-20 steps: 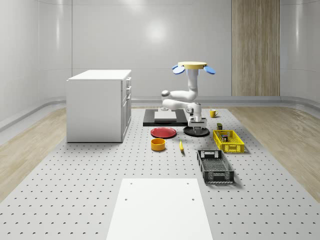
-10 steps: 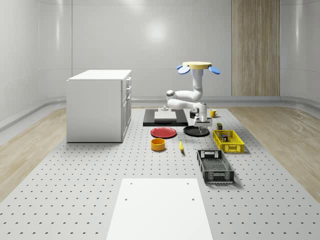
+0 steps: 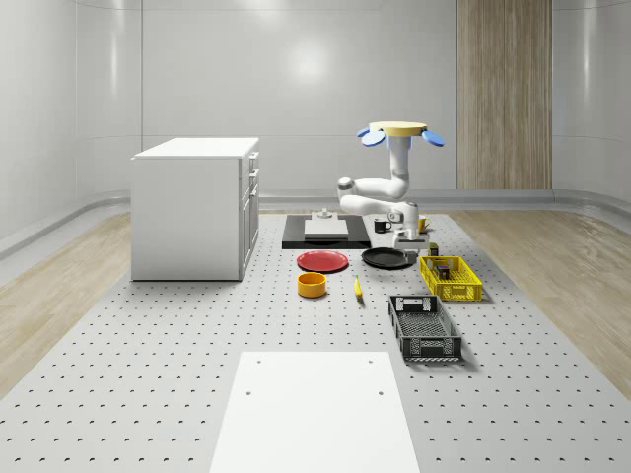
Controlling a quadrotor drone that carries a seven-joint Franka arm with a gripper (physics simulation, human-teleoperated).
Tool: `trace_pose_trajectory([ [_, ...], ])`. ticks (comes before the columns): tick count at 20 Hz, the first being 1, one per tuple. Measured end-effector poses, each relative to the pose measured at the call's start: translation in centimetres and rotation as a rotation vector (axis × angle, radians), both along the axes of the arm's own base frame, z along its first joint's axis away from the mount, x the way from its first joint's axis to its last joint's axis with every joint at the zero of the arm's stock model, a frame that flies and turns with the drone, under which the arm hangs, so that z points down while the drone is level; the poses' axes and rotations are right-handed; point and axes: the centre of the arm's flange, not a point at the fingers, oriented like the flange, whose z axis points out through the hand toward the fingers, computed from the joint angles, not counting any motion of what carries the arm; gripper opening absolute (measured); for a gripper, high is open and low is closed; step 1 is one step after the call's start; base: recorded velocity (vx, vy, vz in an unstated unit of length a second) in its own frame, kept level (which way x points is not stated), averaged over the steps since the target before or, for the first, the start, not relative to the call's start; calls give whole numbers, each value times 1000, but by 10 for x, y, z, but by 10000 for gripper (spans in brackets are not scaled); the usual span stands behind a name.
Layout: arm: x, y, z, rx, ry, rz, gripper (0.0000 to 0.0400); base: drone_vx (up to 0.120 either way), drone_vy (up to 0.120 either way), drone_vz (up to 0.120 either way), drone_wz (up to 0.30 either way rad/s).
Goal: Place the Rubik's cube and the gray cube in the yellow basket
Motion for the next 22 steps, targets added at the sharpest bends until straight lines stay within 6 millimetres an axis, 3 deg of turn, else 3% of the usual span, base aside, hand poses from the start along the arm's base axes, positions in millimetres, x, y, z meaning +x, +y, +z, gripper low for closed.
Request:
trace_pose_trajectory([
  [16, 0, 0, 0, 0, 0, 0, 250, 0, 120, 0, 0],
  [22, 0, 0, 0, 0, 0, 0, 250, 0, 120, -87, 0],
])
